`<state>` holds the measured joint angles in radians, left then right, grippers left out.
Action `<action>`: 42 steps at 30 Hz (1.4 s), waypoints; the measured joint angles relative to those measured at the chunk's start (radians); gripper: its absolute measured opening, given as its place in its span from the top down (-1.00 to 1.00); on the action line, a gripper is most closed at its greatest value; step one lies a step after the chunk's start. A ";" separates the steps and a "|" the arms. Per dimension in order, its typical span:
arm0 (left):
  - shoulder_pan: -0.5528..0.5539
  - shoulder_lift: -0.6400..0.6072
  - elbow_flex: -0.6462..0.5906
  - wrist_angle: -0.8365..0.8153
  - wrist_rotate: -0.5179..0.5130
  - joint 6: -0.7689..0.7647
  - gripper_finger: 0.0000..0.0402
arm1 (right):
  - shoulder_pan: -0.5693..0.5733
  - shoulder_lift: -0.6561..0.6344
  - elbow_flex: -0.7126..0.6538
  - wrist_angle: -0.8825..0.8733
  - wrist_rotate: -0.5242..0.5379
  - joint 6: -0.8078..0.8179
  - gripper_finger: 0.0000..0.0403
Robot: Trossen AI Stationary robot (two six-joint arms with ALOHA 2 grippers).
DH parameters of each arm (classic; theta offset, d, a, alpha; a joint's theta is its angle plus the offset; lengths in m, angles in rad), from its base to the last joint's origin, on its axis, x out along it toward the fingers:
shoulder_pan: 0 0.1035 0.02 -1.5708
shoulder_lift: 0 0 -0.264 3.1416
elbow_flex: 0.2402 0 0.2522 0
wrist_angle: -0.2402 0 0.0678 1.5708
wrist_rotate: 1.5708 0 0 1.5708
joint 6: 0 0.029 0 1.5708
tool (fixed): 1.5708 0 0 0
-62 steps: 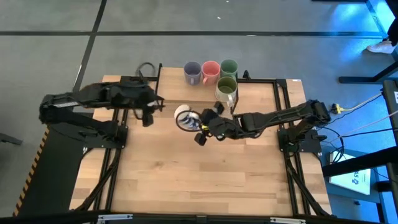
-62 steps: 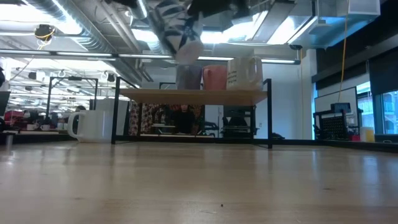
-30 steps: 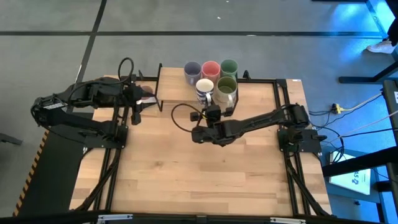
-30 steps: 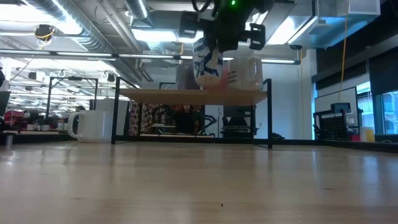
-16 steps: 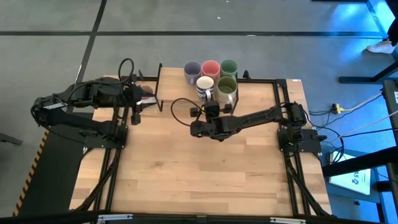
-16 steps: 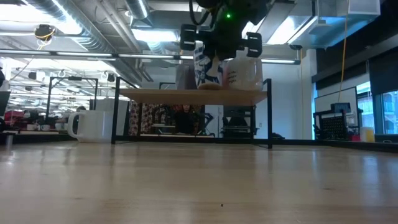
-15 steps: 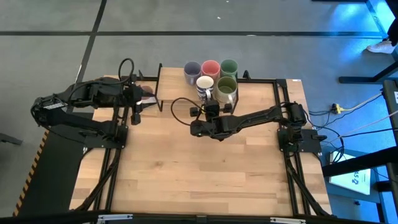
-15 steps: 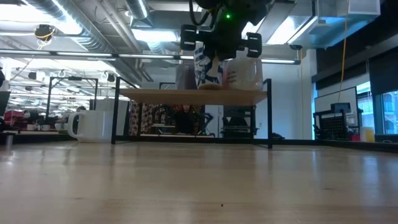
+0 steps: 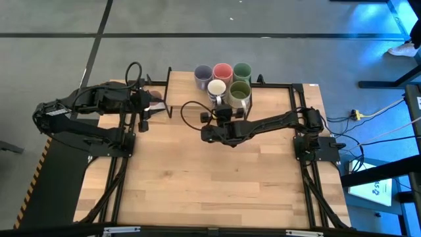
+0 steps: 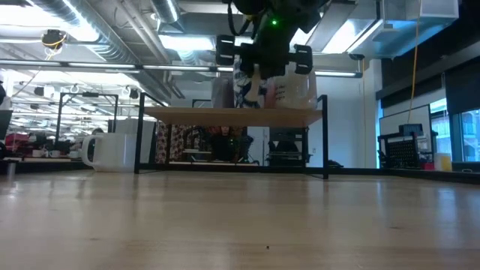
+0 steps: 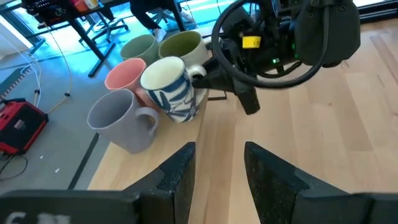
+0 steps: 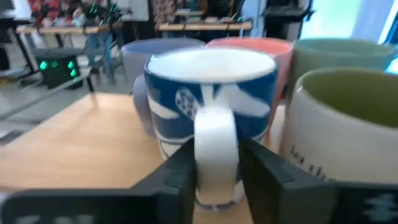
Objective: Place coffee mugs
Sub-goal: Put the blue mug on the shelf
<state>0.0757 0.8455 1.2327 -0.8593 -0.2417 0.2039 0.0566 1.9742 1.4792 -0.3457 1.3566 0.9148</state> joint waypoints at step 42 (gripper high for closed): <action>0.129 0.203 -0.063 0.188 0.260 -0.015 0.36 | 0.015 -0.454 -0.001 -0.163 -0.659 -0.271 -0.12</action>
<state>0.2050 1.0484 1.1700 -0.6713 0.0185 0.1884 0.0719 1.5202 1.4784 -0.5091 0.6980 0.6436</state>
